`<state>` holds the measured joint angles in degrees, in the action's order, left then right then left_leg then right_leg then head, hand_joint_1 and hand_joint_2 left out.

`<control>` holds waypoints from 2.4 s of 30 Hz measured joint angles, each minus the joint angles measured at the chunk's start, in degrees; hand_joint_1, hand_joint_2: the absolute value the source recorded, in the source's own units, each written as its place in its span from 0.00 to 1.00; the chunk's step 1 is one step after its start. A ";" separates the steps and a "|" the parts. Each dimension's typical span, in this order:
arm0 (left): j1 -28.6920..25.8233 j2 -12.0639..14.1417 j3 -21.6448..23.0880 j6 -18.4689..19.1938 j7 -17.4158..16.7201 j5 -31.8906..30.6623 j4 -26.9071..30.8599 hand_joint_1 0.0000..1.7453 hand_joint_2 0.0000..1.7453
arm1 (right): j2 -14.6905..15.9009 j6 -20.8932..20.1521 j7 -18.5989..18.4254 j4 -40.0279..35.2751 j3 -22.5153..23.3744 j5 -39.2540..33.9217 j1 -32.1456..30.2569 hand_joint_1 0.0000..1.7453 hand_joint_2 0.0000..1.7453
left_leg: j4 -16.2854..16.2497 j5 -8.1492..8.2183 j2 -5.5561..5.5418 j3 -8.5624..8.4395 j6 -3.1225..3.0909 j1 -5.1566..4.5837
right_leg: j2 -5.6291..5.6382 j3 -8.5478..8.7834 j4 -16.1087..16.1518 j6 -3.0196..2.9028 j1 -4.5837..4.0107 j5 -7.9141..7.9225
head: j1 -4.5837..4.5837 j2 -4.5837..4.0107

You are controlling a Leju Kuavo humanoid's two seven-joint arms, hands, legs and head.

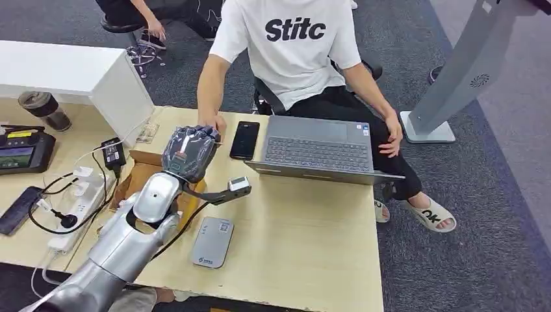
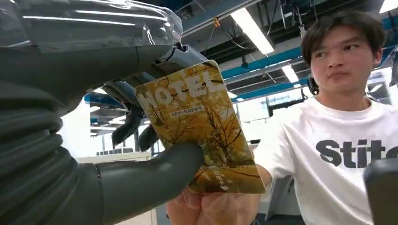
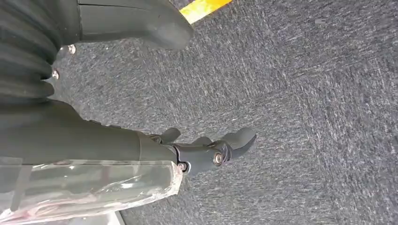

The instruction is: Pass the card to the sensor for recognition and then transmit it.

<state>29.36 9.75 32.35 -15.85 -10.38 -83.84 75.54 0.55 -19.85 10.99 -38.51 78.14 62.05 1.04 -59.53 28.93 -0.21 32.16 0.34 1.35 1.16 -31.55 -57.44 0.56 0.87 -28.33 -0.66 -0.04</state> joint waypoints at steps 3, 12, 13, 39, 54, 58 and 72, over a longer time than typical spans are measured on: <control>-0.04 0.20 0.00 0.00 -0.02 0.09 -0.09 1.00 1.00 | -0.07 0.00 -0.15 0.02 0.11 0.00 -0.01 0.00 1.00 | 0.00 0.00 0.00 0.00 0.00 0.00 | 0.00 0.00 0.00 0.00 0.00 0.00 | 0.00 0.00; -0.12 0.63 -0.02 -0.22 0.00 0.37 -0.17 1.00 1.00 | -0.07 0.00 -0.15 0.15 0.59 0.00 0.10 0.00 1.00 | 0.00 0.00 -0.01 0.00 0.00 0.00 | 0.00 0.01 0.00 0.00 0.00 0.00 | 0.00 0.00; -0.15 0.63 -0.02 -0.26 0.00 0.50 -0.17 1.00 1.00 | -0.07 0.00 -0.15 0.22 0.61 0.00 0.14 0.00 1.00 | 0.00 0.00 -0.01 0.01 0.00 0.00 | 0.00 0.00 0.00 0.00 0.00 0.00 | 0.00 0.00; -15.94 2.51 2.80 -0.31 0.04 3.93 22.30 1.00 1.00 | -8.31 -6.78 -3.43 -10.27 6.75 1.07 -0.33 0.00 1.00 | 0.05 0.00 0.01 0.02 0.00 0.00 | 0.00 -0.03 0.00 -0.01 0.00 -0.01 | 0.00 0.00; -20.94 4.81 3.78 0.76 -2.53 -1.03 22.91 1.00 1.00 | -9.66 -13.81 -4.35 -12.85 8.94 2.01 -0.31 0.00 1.00 | 0.05 0.00 0.02 0.02 0.00 0.00 | 0.00 -0.04 0.00 0.00 0.00 -0.01 | 0.00 0.00; -21.50 5.22 4.18 2.58 -2.91 -1.11 22.80 1.00 1.00 | -9.84 -13.81 -4.52 -12.83 9.16 2.14 -0.30 0.00 1.00 | 0.05 0.00 0.02 0.02 0.00 0.00 | 0.01 -0.04 0.00 0.00 0.00 -0.01 | 0.02 0.00; -22.18 4.33 4.39 3.74 -5.66 -1.75 13.00 1.00 1.00 | -9.09 -13.79 -3.37 -10.25 9.14 3.96 0.57 0.00 1.00 | 0.05 0.00 0.01 0.02 0.00 0.00 | 0.00 -0.03 0.00 0.00 0.00 -0.01 | 0.02 0.00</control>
<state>7.18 14.08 36.74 -12.11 -16.04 -85.59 88.54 -8.55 -33.64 7.63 -48.76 87.27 66.01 1.61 -59.47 28.93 -0.20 32.18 0.33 1.34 1.16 -31.58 -57.44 0.55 0.88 -28.35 -0.63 -0.04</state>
